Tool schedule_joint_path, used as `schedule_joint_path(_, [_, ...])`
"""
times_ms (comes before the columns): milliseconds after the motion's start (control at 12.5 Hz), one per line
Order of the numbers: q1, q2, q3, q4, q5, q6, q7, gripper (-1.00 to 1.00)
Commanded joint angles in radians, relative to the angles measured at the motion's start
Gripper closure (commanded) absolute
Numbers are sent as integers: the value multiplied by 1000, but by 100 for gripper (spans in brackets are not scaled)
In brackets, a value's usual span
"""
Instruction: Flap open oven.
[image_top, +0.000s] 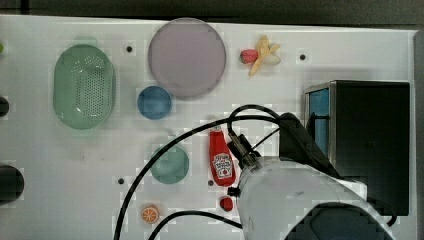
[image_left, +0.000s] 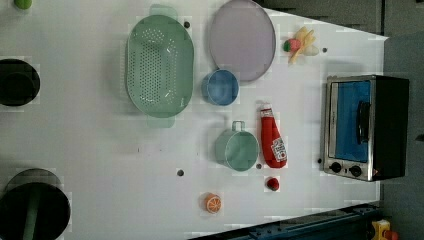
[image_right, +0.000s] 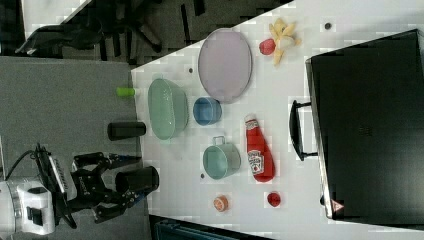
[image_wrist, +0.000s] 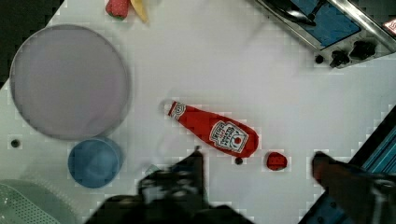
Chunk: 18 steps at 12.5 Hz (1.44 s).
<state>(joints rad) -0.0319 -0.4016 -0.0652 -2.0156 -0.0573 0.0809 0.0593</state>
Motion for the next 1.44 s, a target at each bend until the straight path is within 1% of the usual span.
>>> schedule_joint_path(80, [-8, 45, 4, -23, -2, 3, -29, 9])
schedule_joint_path(240, [-9, 46, 0, -25, -3, 3, -29, 55])
schedule_joint_path(320, [-9, 47, -6, -26, -4, 6, -32, 65])
schedule_joint_path(480, [-11, 50, -30, -36, -9, 27, -97, 65])
schedule_joint_path(560, [-14, 53, -47, -46, -10, 38, -174, 65])
schedule_joint_path(960, [-38, 92, -163, -102, -19, 182, -718, 65])
schedule_joint_path(1200, [-48, 164, -247, -108, -20, 276, -1010, 65])
schedule_joint_path(1440, [-51, 266, -317, -109, -20, 393, -1174, 65])
